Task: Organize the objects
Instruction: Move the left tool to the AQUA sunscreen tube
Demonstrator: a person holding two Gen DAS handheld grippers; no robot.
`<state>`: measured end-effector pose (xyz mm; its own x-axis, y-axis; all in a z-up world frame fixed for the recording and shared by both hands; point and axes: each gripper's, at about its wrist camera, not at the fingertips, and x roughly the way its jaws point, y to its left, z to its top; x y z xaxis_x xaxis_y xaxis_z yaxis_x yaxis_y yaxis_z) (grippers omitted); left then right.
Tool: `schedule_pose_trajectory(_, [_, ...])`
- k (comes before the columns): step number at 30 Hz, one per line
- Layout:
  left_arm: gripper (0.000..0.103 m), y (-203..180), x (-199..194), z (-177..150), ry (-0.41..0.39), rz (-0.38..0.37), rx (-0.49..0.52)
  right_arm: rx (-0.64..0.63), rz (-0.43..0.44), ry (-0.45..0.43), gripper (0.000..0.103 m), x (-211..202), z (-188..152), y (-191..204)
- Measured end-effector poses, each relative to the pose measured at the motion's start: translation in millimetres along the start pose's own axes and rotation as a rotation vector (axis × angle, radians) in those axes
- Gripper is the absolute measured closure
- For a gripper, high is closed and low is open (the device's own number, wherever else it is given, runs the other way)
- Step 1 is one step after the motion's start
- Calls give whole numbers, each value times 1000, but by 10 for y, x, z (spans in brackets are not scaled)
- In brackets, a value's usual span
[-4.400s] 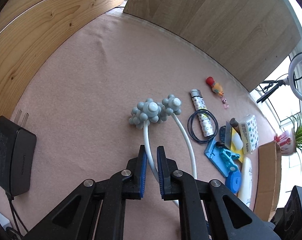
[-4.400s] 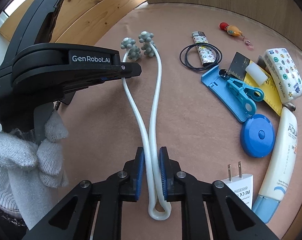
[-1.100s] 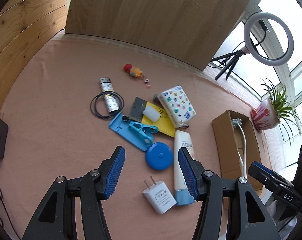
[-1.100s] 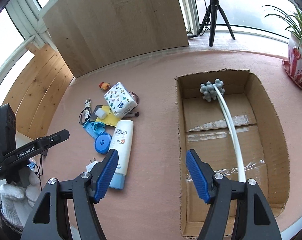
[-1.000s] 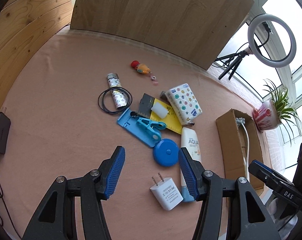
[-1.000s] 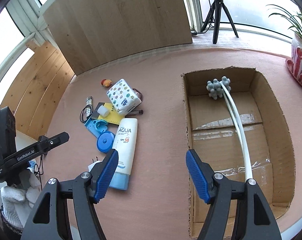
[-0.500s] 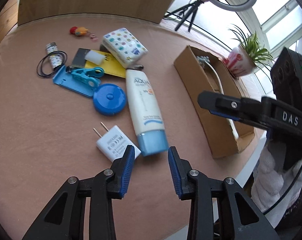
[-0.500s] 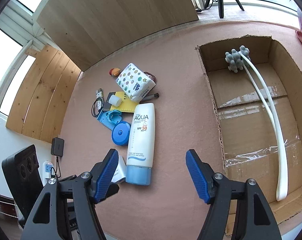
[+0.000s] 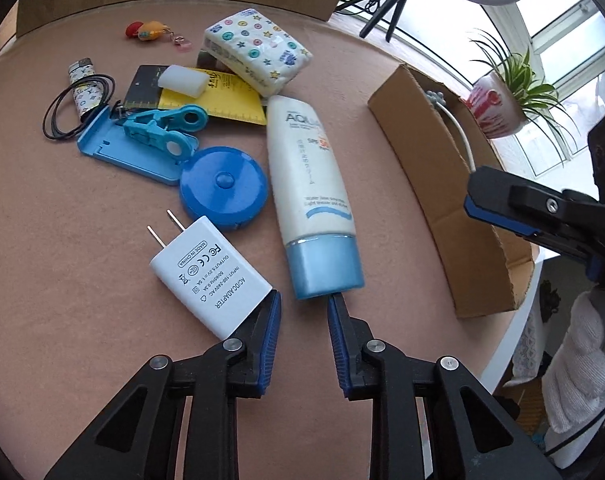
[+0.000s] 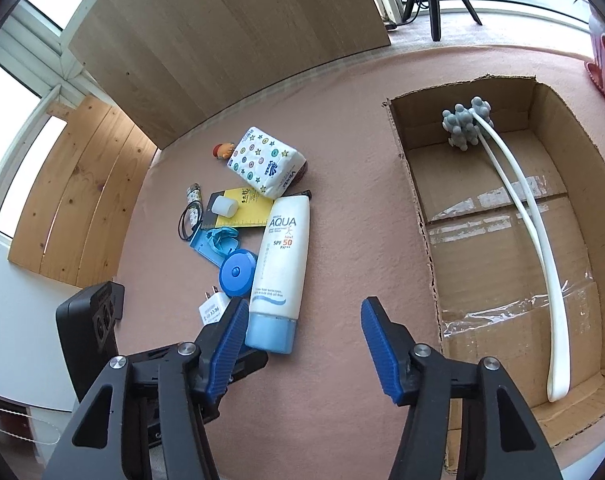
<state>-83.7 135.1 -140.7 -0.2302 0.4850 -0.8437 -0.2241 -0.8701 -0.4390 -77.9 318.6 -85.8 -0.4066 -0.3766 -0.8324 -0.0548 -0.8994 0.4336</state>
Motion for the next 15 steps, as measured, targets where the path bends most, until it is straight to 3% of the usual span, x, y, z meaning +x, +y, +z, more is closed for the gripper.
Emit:
schedule_pose_trajectory(6, [80, 112, -51, 120, -7, -36, -25, 6, 2, -4, 49, -2, -6, -2])
schedule_pose_trajectory(15, [79, -7, -283, 219, -44, -76, -9, 36, 9, -19, 49, -60, -11, -65])
